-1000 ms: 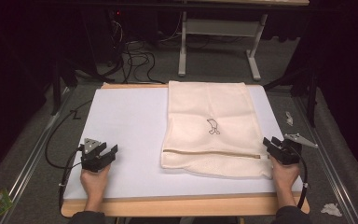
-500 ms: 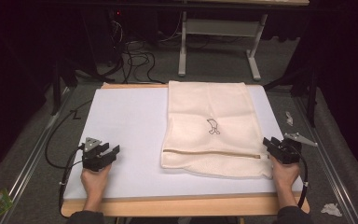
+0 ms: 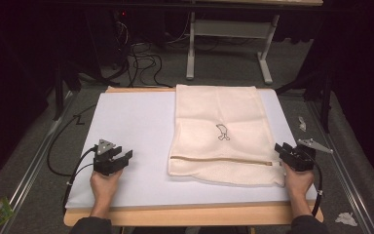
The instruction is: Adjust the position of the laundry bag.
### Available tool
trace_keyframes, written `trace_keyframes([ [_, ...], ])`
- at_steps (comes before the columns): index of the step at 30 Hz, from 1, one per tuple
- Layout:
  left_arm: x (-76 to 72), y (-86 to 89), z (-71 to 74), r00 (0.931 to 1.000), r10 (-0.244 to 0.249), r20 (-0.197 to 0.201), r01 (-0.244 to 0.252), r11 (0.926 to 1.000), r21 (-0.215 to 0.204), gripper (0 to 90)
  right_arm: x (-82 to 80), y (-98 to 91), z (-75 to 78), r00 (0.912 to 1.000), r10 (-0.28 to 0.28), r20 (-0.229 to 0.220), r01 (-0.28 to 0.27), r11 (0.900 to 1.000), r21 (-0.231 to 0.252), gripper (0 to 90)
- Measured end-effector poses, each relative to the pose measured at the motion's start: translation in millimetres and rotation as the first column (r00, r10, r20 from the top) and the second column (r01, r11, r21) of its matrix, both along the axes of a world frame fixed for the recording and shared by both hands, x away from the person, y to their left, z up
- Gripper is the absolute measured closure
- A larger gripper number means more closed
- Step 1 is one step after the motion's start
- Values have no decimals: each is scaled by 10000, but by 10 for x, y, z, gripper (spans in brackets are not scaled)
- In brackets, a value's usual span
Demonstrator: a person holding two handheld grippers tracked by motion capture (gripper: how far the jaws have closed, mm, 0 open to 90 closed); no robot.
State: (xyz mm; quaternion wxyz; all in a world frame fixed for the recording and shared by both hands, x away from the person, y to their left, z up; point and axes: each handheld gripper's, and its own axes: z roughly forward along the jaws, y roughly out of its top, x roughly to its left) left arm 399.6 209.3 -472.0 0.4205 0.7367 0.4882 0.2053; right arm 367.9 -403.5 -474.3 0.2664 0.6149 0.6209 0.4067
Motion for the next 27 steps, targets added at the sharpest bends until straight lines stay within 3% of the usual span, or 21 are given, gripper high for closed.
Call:
trace_keyframes([
  [4, 4, -56, 33, 9999, -111, -48, 111, 9999, -79, 490, -13, -14, 15, 9998, 192, -12, -191, 9991, 368, 609],
  [6, 4, -89, 63, 9996, -255, -94, 252, 9992, -314, 476, -26, -18, 26, 9996, 291, -8, -290, 9987, 424, 612],
  [8, 15, -135, 115, 9982, -548, -264, 531, 9968, -595, 462, -31, -17, 35, 9992, 376, -145, -369, 9985, 407, 625],
  [11, 22, -175, 154, 9971, -695, -302, 675, 9956, -649, 458, -45, -25, 57, 9988, 348, -332, -328, 9977, 594, 628],
  [15, 36, -283, 208, 9943, -989, -405, 958, 9928, -720, 452, -43, 0, 100, 9967, 533, -619, -504, 9976, 484, 626],
  [18, 40, -358, 234, 9908, -1196, -632, 1130, 9885, -1003, 454, -50, 32, 148, 9950, 711, -707, -682, 9967, 436, 626],
  [20, 36, -423, 254, 9892, -1305, -664, 1250, 9888, -814, 454, -58, 48, 171, 9937, 768, -821, -731, 9962, 474, 625],
  [22, 36, -455, 263, 9875, -1417, -690, 1351, 9865, -924, 450, -64, 68, 187, 9919, 848, -949, -810, 9958, 438, 625],
  [27, 50, -702, 336, 9782, -1945, -734, 1891, 9791, -746, 447, -71, 112, 210, 9892, 972, -1099, -948, 9951, 266, 622],
])
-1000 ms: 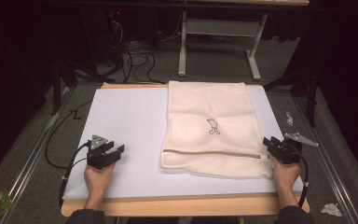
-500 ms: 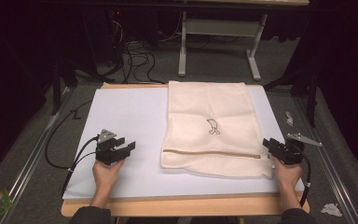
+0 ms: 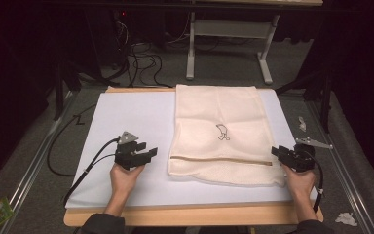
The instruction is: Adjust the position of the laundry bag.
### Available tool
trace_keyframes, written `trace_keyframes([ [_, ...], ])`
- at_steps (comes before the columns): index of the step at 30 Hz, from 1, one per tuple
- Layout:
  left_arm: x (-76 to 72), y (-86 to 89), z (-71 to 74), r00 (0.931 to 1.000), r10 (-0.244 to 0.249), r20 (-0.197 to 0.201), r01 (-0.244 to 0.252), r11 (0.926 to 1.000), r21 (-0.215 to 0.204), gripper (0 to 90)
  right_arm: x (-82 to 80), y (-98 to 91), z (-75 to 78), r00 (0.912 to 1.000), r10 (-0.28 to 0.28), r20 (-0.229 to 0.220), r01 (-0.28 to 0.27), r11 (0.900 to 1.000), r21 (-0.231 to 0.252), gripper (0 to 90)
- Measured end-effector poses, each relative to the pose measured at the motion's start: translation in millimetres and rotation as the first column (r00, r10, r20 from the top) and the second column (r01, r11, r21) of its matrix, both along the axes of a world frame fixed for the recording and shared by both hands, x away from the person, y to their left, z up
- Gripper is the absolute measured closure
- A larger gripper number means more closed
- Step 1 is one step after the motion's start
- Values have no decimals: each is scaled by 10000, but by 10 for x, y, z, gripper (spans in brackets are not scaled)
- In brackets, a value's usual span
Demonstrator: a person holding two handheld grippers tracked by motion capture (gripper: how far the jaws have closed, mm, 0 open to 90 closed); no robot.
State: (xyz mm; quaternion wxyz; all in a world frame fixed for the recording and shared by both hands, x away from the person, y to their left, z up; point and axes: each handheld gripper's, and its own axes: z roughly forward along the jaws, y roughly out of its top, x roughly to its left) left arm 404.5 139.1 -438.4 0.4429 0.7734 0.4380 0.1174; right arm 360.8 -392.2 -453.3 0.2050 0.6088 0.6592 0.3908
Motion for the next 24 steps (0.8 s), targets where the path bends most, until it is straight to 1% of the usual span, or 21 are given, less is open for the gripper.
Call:
trace_keyframes([
  [1, 6, -38, 7, 10000, -68, -35, 68, 10000, -70, 445, 4, 0, -1, 10000, 58, -10, -58, 10000, 2, 620],
  [3, 20, -104, 17, 9999, -156, -49, 156, 9999, 52, 445, 5, 17, 2, 9999, 41, -100, -41, 10000, -23, 619],
  [5, 40, -157, 13, 9995, -259, -197, 257, 9996, -111, 444, 7, 20, 4, 9999, 87, -93, -88, 9999, -109, 618],
  [7, 49, -204, 8, 9993, -285, -232, 287, 9996, 51, 442, 8, 27, 8, 9998, 75, -157, -77, 9998, -173, 616],
  [8, 49, -204, 8, 9993, -285, -232, 287, 9996, 51, 442, 8, 27, 8, 9998, 75, -157, -77, 9998, -173, 616],
  [9, 54, -239, 4, 9988, -381, -319, 383, 9992, 76, 440, 13, 29, 1, 9996, 72, -269, -81, 9994, -329, 612],
  [10, 58, -265, 1, 9984, -445, -353, 449, 9989, 113, 438, 15, 28, -4, 9995, 65, -319, -75, 9995, -316, 611],
  [11, 67, -315, -7, 9978, -502, -440, 513, 9984, 239, 436, 14, 25, -6, 9994, 69, -351, -79, 9995, -297, 611],
  [12, 67, -315, -7, 9978, -502, -440, 513, 9984, 239, 436, 15, 18, -9, 9994, 92, -338, -102, 9995, -293, 611],
  [13, 84, -360, -18, 9965, -611, -568, 625, 9978, 235, 435, 16, 12, -11, 9994, 63, -352, -71, 9997, -242, 611],
  [15, 102, -408, -25, 9952, -682, -697, 709, 9968, 358, 433, 14, 5, -14, 9991, 27, -411, -39, 9996, -277, 611],
  [16, 102, -408, -25, 9952, -682, -697, 709, 9968, 358, 434, 14, 5, -14, 9991, 27, -411, -39, 9996, -277, 611],
  [18, 122, -475, -40, 9925, -779, -944, 830, 9953, 507, 434, 16, -7, -21, 9987, 8, -504, -25, 9994, -334, 609],
  [19, 144, -531, -59, 9899, -841, -1142, 922, 9934, 679, 434, 20, -21, -34, 9981, 11, -618, -32, 9994, -346, 607],
  [21, 160, -577, -90, 9903, -728, -1185, 825, 9934, 792, 435, 24, -27, -45, 9974, 2, -722, -24, 9995, -300, 606],
  [24, 188, -608, -136, 9905, -598, -1242, 697, 9946, 769, 437, 31, -34, -68, 9970, 30, -770, -51, 9996, -277, 604],
])
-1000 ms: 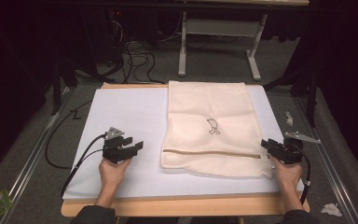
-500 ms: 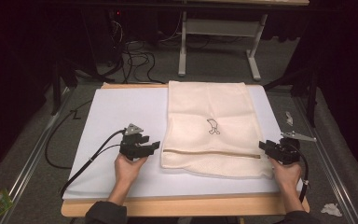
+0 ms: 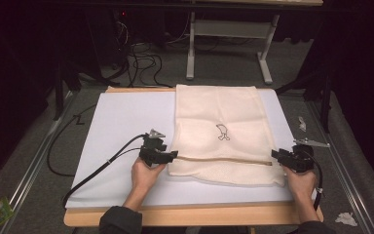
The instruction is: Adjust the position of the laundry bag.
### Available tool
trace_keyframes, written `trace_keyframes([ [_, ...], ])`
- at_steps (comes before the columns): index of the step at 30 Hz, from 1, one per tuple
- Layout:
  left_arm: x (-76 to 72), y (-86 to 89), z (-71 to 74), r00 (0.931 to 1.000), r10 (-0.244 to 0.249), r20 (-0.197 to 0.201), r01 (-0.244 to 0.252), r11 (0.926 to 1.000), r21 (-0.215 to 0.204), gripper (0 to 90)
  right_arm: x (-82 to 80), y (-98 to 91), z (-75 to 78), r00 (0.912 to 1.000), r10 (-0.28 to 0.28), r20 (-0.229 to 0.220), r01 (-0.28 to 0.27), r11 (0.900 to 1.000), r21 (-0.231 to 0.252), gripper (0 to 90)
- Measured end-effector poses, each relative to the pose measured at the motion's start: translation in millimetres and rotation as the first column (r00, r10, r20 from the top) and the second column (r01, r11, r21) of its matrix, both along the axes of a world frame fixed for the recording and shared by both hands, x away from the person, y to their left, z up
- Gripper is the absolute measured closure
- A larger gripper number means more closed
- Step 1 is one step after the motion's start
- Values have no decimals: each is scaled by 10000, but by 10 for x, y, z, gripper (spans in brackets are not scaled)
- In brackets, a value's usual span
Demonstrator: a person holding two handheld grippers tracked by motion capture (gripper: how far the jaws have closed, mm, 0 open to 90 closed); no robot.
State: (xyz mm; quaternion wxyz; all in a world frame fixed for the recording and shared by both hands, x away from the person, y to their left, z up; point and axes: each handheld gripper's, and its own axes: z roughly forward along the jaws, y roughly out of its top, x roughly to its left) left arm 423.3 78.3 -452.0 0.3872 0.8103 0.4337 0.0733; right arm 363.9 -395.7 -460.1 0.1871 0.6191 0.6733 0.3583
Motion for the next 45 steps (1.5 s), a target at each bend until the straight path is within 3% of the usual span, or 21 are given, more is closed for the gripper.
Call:
trace_keyframes([
  [12, 86, -59, -155, 9983, 251, -522, -232, 9991, 364, 428, 47, -13, -36, 9996, -116, -275, 117, 9999, 57, 577],
  [18, 119, -67, -165, 9968, 317, -728, -301, 9993, 230, 420, 112, -44, -12, 9944, -57, -1053, 98, 9992, 380, 580],
  [20, 128, -68, -163, 9962, 352, -798, -339, 9993, 180, 418, 142, -52, -9, 9876, -57, -1571, 137, 9987, 497, 576],
  [23, 138, -66, -160, 9955, 352, -878, -340, 9993, 150, 414, 154, -62, 12, 9848, -118, -1734, 200, 9988, 456, 569],
  [24, 147, -68, -157, 9948, 368, -951, -359, 9993, 116, 413, 177, -68, 31, 9784, -25, -2069, 141, 9984, 547, 560],
  [28, 168, -82, -151, 9934, 351, -1091, -343, 9994, 87, 412, 207, -46, 41, 9707, 102, -2399, 18, 9988, 496, 576],
  [30, 174, -110, -144, 9935, 289, -1098, -272, 9995, 169, 416, 214, -39, 38, 9704, 190, -2406, -51, 9983, 583, 602],
  [33, 180, -145, -145, 9930, 187, -1166, -177, 9998, 97, 435, 213, -4, 35, 9721, 176, -2339, -99, 9994, 338, 630],
  [34, 183, -165, -143, 9934, 200, -1126, -178, 9996, 207, 458, 213, 28, 37, 9720, 233, -2337, -215, 9997, 103, 690],
  [39, 204, -160, -135, 9925, 232, -1201, -191, 9992, 351, 612, 216, 28, 20, 9746, 360, -2213, -359, 9993, 48, 818],
  [43, 239, -145, -134, 9914, 224, -1293, -154, 9984, 545, 803, 213, 41, 23, 9764, 434, -2116, -457, 9989, -63, 852],
  [45, 251, -142, -132, 9904, 147, -1378, -78, 9987, 507, 844, 206, 59, 34, 9789, 455, -1993, -508, 9985, -214, 862],
])
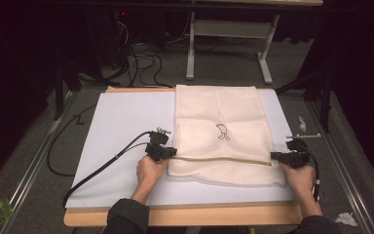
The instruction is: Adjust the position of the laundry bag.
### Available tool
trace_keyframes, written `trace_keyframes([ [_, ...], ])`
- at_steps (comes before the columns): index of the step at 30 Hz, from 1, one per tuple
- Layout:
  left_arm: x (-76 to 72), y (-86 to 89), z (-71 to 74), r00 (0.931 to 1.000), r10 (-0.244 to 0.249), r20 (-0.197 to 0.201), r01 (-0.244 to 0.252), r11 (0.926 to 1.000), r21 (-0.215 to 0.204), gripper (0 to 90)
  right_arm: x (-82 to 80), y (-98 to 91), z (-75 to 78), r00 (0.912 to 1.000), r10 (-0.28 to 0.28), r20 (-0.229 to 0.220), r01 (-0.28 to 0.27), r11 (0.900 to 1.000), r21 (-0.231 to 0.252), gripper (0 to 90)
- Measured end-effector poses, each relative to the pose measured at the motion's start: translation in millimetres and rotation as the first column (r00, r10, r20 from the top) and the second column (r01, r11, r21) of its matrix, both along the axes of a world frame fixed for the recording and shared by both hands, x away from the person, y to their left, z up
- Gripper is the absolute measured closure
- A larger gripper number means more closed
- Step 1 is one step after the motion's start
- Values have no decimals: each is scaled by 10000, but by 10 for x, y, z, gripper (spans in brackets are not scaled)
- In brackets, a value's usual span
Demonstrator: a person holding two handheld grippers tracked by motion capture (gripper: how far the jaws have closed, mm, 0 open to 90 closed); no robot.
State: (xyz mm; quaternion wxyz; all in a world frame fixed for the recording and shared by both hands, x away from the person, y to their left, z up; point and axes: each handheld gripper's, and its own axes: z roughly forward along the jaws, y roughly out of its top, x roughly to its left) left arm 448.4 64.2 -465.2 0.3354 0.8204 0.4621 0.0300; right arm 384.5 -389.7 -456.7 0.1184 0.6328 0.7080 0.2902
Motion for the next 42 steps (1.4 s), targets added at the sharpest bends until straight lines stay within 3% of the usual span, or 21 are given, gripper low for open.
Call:
trace_keyframes([
  [15, -15, 120, 115, 9992, -168, 368, 154, 9992, 371, 883, -15, 100, 24, 9978, 535, 397, -536, 9986, 6, 881],
  [18, -28, 183, 135, 9993, -86, 370, 74, 9994, 332, 883, 2, 143, 22, 9969, 646, 439, -650, 9978, 93, 882],
  [27, -94, 528, 262, 9963, 557, 662, -521, 9972, -536, 883, 39, 305, 56, 9919, 1064, 692, -1096, 9930, 436, 883],
  [33, -135, 689, 291, 9936, 790, 802, -748, 9957, -541, 883, 76, 449, 77, 9874, 1361, 807, -1408, 9884, 565, 883],
  [36, -164, 760, 306, 9912, 885, 987, -857, 9958, -326, 883, 81, 531, 98, 9810, 1632, 1048, -1693, 9842, 518, 883],
  [42, -202, 862, 300, 9883, 1042, 1112, -1012, 9943, -326, 883, 103, 632, 93, 9776, 1832, 1037, -1903, 9797, 631, 883],
])
